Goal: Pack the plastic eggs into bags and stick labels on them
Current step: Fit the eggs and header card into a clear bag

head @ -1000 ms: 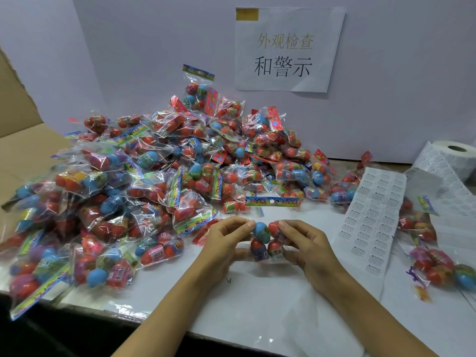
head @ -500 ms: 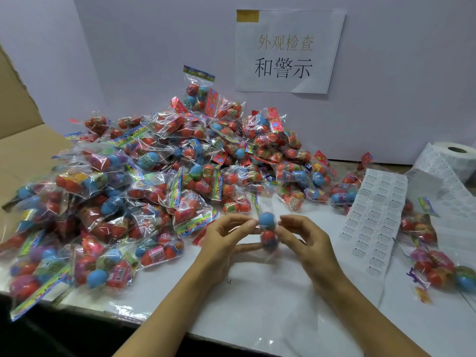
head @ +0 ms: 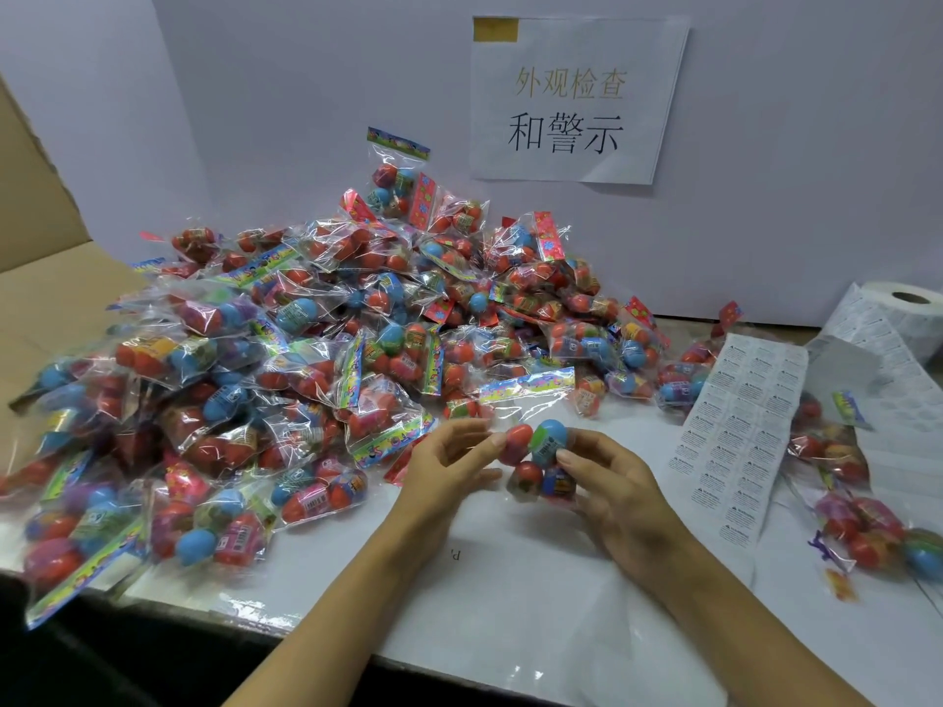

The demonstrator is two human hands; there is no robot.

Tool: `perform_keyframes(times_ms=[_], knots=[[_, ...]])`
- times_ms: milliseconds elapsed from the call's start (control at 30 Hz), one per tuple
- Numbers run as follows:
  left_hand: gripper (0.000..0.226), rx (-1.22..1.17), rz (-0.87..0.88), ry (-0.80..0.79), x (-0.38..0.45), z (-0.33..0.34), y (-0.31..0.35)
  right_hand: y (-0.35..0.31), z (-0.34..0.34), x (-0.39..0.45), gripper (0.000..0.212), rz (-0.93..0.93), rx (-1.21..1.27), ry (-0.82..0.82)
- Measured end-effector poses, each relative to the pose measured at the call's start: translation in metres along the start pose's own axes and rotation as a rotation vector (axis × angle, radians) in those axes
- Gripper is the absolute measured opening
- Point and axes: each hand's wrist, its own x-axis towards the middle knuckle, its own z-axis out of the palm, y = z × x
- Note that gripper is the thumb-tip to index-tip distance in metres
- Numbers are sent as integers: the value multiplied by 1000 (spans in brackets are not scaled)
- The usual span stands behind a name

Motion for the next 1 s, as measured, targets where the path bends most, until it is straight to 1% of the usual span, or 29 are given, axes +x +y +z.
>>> perform_keyframes(times_ms=[33, 100, 200, 333, 567, 700, 800, 900, 1000], knots=[[45, -11, -29, -22, 0, 1, 0, 0, 0, -1, 44, 22, -3, -22], [46, -9, -52, -68, -2, 2, 2, -1, -1, -2, 40, 51, -6, -48], [32, 15, -30, -87, -3, 0, 2, 0, -1, -2, 26, 33, -67, -61], [18, 70, -13, -114, -5, 0, 1, 3, 2, -2, 33, -22, -149, -17], [18, 136, -11, -127, -5, -1, 3, 3, 2, 0, 38, 7, -168, -3], [22, 125, -19, -127, -5, -1, 4, 2, 3, -1, 36, 14, -152, -9], [31, 23, -35, -111, -4, -1, 5, 2, 4, -1, 34, 11, -139, -34], [38, -104, -64, -38, -2, -1, 6, 4, 3, 0, 43, 1, -142, -52], [54, -176, -65, -54, -3, -1, 9, 5, 2, 0, 47, -2, -187, -67]])
